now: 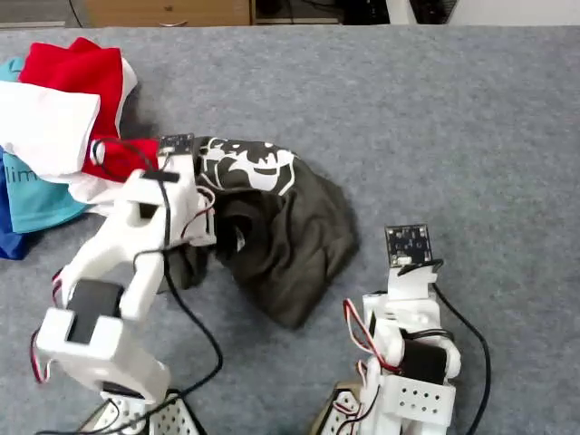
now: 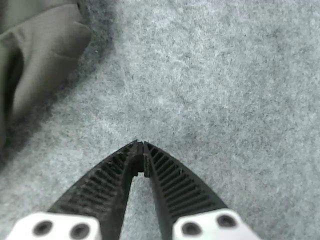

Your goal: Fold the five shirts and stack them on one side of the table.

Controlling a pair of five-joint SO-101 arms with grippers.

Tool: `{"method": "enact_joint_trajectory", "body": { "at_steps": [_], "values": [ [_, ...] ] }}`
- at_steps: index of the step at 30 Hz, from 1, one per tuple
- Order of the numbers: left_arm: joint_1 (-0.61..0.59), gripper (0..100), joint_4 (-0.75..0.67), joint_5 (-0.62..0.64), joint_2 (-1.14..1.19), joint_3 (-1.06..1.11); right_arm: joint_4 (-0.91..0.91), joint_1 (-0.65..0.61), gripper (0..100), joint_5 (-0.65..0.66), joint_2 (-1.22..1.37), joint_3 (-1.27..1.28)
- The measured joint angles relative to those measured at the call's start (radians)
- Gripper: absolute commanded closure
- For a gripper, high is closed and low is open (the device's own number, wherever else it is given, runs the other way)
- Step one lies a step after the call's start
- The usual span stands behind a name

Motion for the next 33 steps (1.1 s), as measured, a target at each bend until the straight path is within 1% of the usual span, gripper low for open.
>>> {"method": "enact_joint_trajectory", "body": {
  "at_steps": [2,4,7,8,11,15,22,24,27,33],
  "values": [
    [0.000,78,0.034,0.018,0.060,-0.052,0.000,0.000,99.3,0.000,0.000,0.000],
    [0.000,85,0.049,0.032,0.084,-0.078,0.000,0.000,99.3,0.000,0.000,0.000],
    [0.012,98,0.049,0.034,0.094,-0.095,0.000,0.000,99.3,0.000,0.000,0.000],
    [0.025,99,0.048,0.031,0.095,-0.103,0.000,0.000,99.3,0.000,0.000,0.000],
    [0.074,98,0.046,-0.026,0.061,-0.110,0.000,0.000,99.3,0.000,0.000,0.000],
    [0.098,98,0.069,-0.032,-0.031,-0.091,0.000,0.000,99.3,0.000,0.000,0.000],
    [0.101,98,0.133,-0.032,-0.393,-0.074,0.000,0.000,99.3,0.000,0.000,0.000],
    [0.101,94,0.135,-0.032,-0.471,-0.052,0.000,0.000,99.3,0.000,0.000,0.000],
    [0.101,90,0.135,-0.032,-0.494,-0.009,0.000,0.000,99.3,0.000,0.000,0.000],
    [0.101,89,0.135,-0.032,-0.494,0.087,0.000,0.000,99.3,0.000,0.000,0.000]
  ]
}}
